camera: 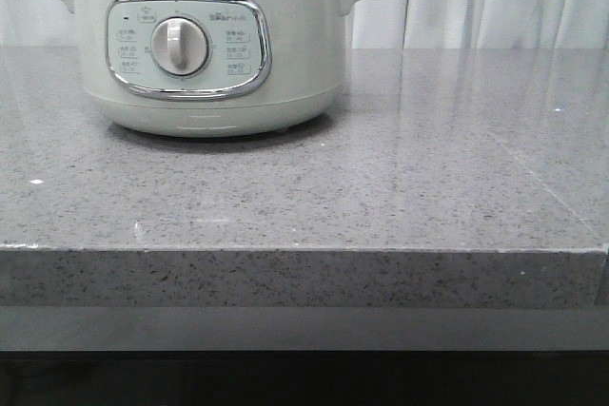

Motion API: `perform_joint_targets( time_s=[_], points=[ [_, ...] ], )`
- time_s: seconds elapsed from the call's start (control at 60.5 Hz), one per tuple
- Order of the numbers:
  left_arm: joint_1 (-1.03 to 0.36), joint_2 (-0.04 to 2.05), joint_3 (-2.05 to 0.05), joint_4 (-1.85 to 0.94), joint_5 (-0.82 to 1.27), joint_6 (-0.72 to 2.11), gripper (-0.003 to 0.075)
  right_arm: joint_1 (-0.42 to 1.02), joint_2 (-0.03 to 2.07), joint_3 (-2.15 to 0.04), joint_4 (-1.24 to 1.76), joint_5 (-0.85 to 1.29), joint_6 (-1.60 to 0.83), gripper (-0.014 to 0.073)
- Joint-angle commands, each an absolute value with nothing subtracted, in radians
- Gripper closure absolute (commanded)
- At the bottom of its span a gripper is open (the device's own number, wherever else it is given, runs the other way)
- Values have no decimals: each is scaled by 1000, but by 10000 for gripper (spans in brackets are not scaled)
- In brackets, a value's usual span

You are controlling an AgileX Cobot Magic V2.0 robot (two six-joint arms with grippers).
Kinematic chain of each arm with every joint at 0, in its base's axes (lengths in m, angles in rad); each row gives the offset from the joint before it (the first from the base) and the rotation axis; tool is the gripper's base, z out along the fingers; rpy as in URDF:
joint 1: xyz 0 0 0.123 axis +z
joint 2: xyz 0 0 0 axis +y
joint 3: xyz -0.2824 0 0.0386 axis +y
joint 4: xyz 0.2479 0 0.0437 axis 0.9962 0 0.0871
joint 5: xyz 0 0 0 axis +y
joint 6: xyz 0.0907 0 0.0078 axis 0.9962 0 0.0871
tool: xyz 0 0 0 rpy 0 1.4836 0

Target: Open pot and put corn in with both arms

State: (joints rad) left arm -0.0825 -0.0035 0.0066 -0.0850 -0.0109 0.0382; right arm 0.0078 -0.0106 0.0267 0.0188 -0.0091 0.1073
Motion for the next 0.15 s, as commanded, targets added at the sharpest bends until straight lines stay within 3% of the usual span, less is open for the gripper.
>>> perform_joint_targets(
  time_s=[0.0, 0.132],
  points=[
    [-80, -22, 10, -94, -88, 34, 741, 2, -34, 27, 8, -94, 110, 661],
    [-80, -22, 10, -94, -88, 34, 741, 2, -34, 27, 8, -94, 110, 661]
  ],
)
